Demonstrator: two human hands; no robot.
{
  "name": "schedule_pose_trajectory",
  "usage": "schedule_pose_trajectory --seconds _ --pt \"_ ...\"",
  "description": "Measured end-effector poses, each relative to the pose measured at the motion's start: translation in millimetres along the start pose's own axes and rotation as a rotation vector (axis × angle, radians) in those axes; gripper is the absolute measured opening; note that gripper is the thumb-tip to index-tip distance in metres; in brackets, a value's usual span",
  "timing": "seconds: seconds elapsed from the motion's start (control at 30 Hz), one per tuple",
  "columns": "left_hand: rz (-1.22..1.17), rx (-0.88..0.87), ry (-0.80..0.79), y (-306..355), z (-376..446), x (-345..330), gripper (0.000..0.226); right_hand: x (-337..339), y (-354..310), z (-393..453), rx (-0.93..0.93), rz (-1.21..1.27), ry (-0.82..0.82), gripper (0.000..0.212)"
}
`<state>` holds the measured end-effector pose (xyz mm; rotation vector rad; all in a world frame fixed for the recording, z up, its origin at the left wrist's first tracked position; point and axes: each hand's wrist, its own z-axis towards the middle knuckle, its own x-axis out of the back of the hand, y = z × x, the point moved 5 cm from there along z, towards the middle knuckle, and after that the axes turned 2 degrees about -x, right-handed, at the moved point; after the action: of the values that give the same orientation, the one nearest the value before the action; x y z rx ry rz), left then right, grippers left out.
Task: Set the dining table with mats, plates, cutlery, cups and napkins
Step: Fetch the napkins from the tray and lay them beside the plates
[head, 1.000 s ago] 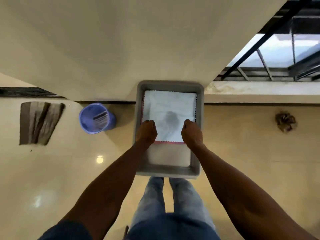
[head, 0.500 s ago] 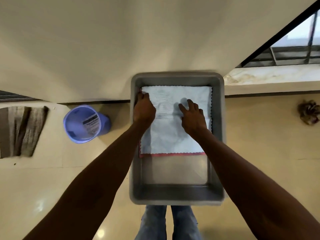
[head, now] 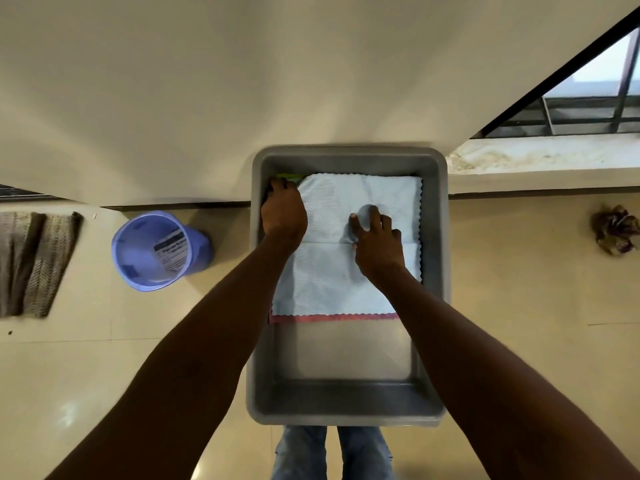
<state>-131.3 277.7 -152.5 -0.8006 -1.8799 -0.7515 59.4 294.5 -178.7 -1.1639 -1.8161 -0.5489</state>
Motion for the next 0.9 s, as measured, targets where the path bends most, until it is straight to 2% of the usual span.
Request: schedule_pose_trajectory --seconds 0.13,0.2,0.27,0.37,0.43,0.47,0.53,0.6,0.67,0.8,0.9 --pt "-0.036 -0.199 0.312 -1.9 -17.2 -3.8 0.027 -2.4 -1.0 -0.5 -0.008 -0.008 -0.004 0.062" --pt "-0.002 -0.305 0.354 -0.9 -26.0 -12.1 0.028 -2.8 -1.7 -0.1 -0.011 -0.006 -0.001 0.062" --pt "0.006 -0.355 0.318 1.7 -32.8 -20.6 0.036 -3.7 -2.3 0.5 -0.014 0.002 -0.004 0.061" --pt "-0.221 -0.269 0.256 3.9 -41.6 -23.9 0.034 -4.7 -1.4 0.6 -0.013 0.002 0.005 0.061" --pt "-0.476 -0.136 0.189 4.8 -45.4 -23.0 0.031 -4.7 -1.0 0.7 -0.013 0.013 0.012 0.06" --pt "-0.574 -0.061 0.149 6.0 -47.0 -21.4 0.037 -5.4 -0.7 0.5 -0.013 0.02 0.014 0.06" --pt "-0.673 0.073 0.089 9.1 -47.0 -19.2 0.053 -6.0 -0.4 0.4 -0.011 0.032 0.016 0.06" --pt "-0.704 0.139 0.063 11.3 -46.4 -18.2 0.047 -5.5 -0.5 0.2 -0.009 0.038 0.023 0.061" --pt "-0.746 0.147 0.08 13.4 -49.3 -14.8 0.03 -4.4 -0.9 -0.9 0.001 0.045 0.035 0.061" --pt "-0.855 0.044 0.147 16.9 -58.6 -8.1 0.028 -2.8 0.1 -1.9 0.008 0.058 0.046 0.061" --pt "-0.916 0.108 0.243 10.0 -63.8 -6.3 0.01 -3.0 0.7 -0.6 0.009 0.054 0.041 0.062"
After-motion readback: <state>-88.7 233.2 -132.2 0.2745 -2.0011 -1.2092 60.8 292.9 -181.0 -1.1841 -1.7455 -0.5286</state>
